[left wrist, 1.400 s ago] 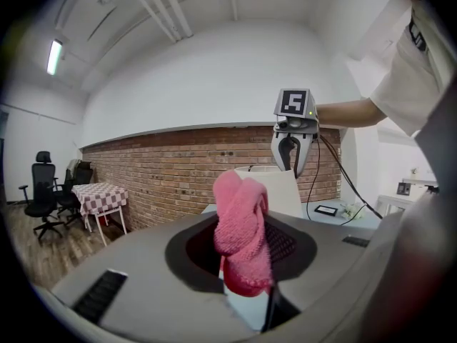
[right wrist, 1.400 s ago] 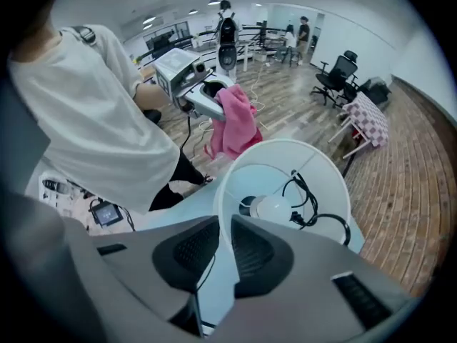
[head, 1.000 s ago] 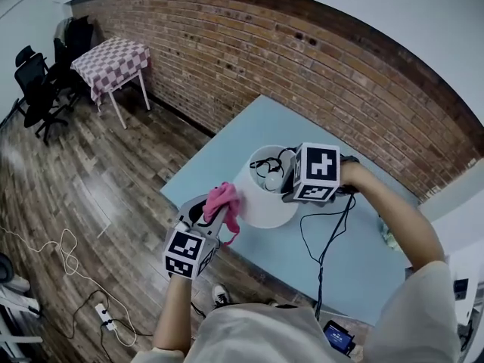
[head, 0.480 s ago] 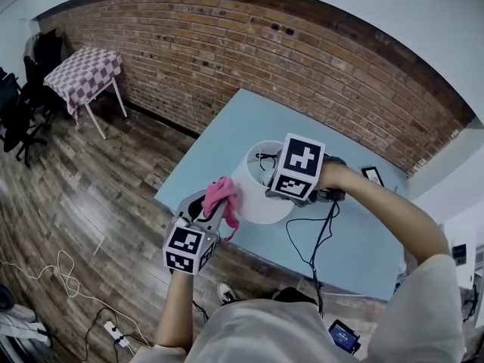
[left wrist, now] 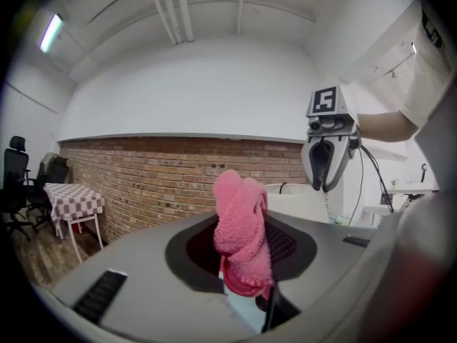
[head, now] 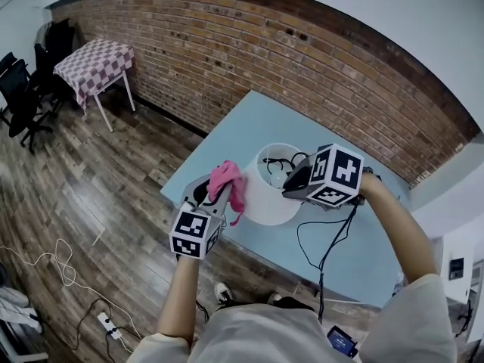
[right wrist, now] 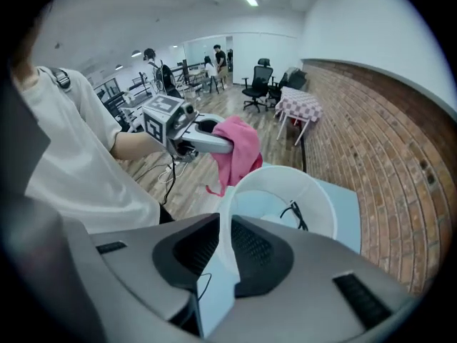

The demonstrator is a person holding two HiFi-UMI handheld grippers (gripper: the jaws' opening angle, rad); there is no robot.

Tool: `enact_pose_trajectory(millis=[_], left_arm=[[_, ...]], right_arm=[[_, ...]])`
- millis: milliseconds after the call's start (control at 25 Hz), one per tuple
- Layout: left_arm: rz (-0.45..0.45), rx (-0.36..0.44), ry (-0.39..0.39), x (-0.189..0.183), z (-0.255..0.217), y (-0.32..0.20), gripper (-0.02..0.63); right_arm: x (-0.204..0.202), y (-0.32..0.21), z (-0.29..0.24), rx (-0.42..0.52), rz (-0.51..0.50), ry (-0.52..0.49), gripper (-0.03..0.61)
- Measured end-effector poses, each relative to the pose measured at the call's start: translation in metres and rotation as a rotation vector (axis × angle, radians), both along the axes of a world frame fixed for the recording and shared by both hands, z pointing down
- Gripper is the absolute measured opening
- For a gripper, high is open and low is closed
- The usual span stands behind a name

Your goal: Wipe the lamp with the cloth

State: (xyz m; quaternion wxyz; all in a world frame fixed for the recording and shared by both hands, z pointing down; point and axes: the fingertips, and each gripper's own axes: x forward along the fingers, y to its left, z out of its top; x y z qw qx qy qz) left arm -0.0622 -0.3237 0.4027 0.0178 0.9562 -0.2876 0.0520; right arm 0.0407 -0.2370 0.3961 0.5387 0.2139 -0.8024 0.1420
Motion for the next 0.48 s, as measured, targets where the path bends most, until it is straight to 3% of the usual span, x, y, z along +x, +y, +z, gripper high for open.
enact_pose_trajectory(millis=[240,320,360,480], left_arm=[[-0.069,0.055,-0.043,0.008,-0.010,-0.019,0.138],[-0.084,0.094,-0.064,0.012,-0.016,-0.021,0.138],[-0.085,0.119,-0.068,0.016,-0.020,-0.021,0.138],[-0.059,0.177,-0.061,0.035,-0.035,-0.014,0.138]], right_arm=[[0.018,-0.001,-0.048,0.235,0.036,-0.218,0.077],[0.039,-0.006,-0.064,0.369,0.103,-0.322,0.070],[0.051,-0.008,-0.070,0.432,0.154,-0.386,0.020],[0.079,-0.004,-0.078,0.533,0.251,-0.544,0.015]])
